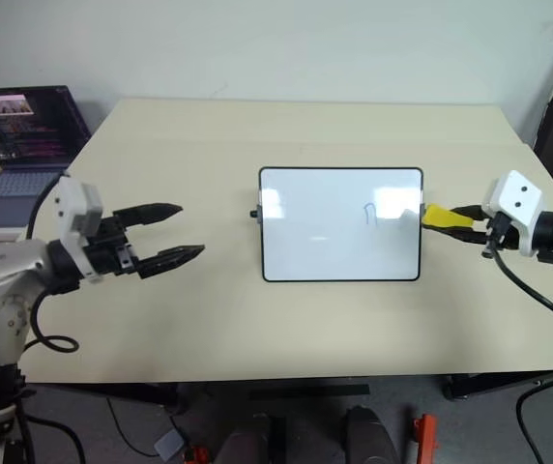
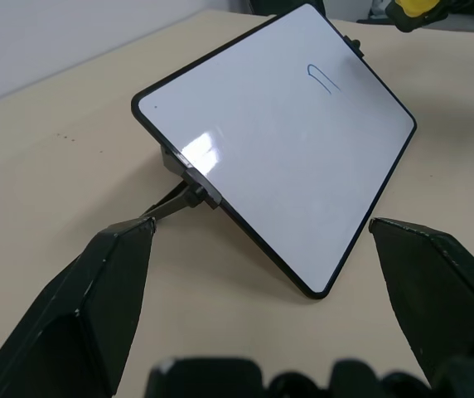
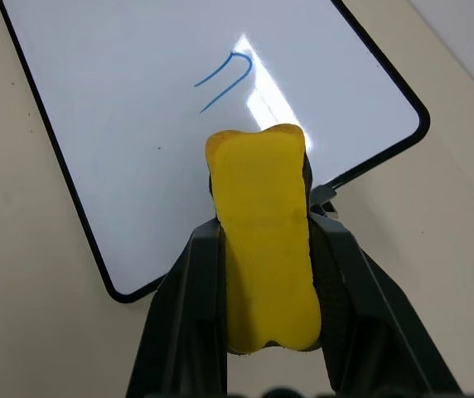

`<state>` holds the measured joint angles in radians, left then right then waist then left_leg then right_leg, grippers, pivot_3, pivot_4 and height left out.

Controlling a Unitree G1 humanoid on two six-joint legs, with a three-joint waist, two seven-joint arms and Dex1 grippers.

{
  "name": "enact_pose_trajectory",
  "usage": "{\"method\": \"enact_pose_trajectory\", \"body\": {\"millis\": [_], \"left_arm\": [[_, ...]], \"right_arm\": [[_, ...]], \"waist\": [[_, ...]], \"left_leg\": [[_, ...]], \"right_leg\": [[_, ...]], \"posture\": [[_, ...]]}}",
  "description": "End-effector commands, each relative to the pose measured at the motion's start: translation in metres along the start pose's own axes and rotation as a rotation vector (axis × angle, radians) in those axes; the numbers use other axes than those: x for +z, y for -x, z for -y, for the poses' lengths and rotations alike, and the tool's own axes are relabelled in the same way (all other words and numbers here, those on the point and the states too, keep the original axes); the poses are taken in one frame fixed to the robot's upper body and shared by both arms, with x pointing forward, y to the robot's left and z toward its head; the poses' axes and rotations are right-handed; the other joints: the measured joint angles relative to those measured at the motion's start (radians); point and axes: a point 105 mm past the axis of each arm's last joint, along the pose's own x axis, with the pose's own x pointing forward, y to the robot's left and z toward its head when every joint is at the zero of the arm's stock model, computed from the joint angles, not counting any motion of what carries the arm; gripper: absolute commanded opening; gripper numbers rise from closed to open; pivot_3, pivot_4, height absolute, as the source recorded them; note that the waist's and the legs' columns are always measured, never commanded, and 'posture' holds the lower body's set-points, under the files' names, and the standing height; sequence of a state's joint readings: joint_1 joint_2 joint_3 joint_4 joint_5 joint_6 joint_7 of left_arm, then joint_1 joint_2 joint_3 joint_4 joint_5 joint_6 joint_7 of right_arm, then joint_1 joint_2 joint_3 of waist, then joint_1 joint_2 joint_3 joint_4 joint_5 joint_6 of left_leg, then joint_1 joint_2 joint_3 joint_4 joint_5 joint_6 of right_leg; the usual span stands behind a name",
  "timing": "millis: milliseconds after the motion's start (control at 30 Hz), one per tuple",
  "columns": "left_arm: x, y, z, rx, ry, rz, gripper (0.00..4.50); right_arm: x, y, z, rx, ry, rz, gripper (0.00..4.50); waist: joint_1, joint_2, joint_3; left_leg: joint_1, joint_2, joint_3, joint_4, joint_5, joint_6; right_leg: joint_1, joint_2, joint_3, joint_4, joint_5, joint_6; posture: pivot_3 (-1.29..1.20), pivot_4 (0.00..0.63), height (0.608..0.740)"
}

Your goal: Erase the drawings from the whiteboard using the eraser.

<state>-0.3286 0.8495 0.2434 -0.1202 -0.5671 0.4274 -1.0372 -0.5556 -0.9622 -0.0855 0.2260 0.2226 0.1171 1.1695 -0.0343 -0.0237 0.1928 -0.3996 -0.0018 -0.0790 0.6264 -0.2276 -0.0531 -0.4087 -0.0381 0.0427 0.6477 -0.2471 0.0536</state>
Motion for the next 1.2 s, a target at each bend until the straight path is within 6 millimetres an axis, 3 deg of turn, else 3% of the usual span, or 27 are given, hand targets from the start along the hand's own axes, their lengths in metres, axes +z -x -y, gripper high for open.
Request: {"method": "enact_pose_trajectory", "body": {"millis": [33,200,433,633,800,1000,1067,1200], "left_arm": [[0.010,0.000,0.000,0.002,-0.045,0.026,4.50],[0.008,-0.002,0.002,-0.003,-0.038,0.030,4.50],[0.009,-0.002,0.003,-0.006,-0.036,0.030,4.50],[0.010,-0.003,0.003,-0.006,-0.037,0.028,4.50],[0.010,-0.002,0.004,-0.004,-0.038,0.028,4.50],[0.010,-0.003,0.005,-0.002,-0.036,0.030,4.50],[0.010,-0.003,0.005,-0.001,-0.035,0.030,4.50],[0.010,-0.002,0.004,0.000,-0.035,0.029,4.50]], "right_arm": [[0.034,-0.016,0.009,-0.100,0.015,0.176,1.00],[0.037,-0.057,0.013,-0.296,-0.115,0.322,1.00],[0.023,-0.088,0.005,-0.424,-0.169,0.327,1.00],[0.000,-0.116,-0.022,-0.330,-0.190,0.221,1.00],[-0.016,-0.128,-0.041,-0.268,-0.201,0.155,1.00],[-0.033,-0.142,-0.089,-0.094,-0.164,0.085,1.00],[-0.035,-0.143,-0.100,-0.061,-0.154,0.077,1.00],[-0.033,-0.143,-0.097,-0.086,-0.144,0.088,1.00]], "waist": [[-0.004,0.000,0.000],[-0.010,0.000,0.000],[-0.002,0.000,0.000],[-0.002,0.000,0.000],[-0.014,-0.002,-0.002],[-0.023,-0.005,-0.003],[-0.025,-0.005,-0.003],[-0.027,-0.005,-0.004]], "left_leg": [[0.000,0.000,0.000,0.000,0.000,0.000],[0.001,0.000,-0.001,0.001,0.000,0.000],[0.000,-0.001,-0.001,0.001,0.000,0.000],[0.001,-0.001,-0.001,0.001,0.000,0.000],[0.006,-0.001,0.000,0.002,0.000,0.000],[0.014,0.000,0.000,0.003,0.001,0.001],[0.024,0.001,0.000,0.003,0.001,0.001],[0.037,0.003,0.001,0.003,0.001,0.001]], "right_leg": [[0.000,0.000,0.000,0.000,0.000,0.000],[0.001,0.001,0.000,0.002,0.000,0.000],[0.001,0.000,0.000,0.002,0.001,0.000],[0.001,0.000,0.000,0.003,0.001,0.000],[0.004,0.000,0.001,0.006,0.001,0.000],[0.007,0.001,0.003,0.014,-0.001,0.001],[0.018,0.002,0.002,0.013,-0.003,0.001],[0.030,0.002,0.003,0.013,-0.007,-0.006]], "posture": [[0.00,0.150,0.740],[0.00,0.150,0.740],[0.00,0.150,0.740],[0.00,0.150,0.740],[0.00,0.150,0.740],[0.00,0.150,0.740],[0.00,0.150,0.740],[0.00,0.150,0.740]]}}
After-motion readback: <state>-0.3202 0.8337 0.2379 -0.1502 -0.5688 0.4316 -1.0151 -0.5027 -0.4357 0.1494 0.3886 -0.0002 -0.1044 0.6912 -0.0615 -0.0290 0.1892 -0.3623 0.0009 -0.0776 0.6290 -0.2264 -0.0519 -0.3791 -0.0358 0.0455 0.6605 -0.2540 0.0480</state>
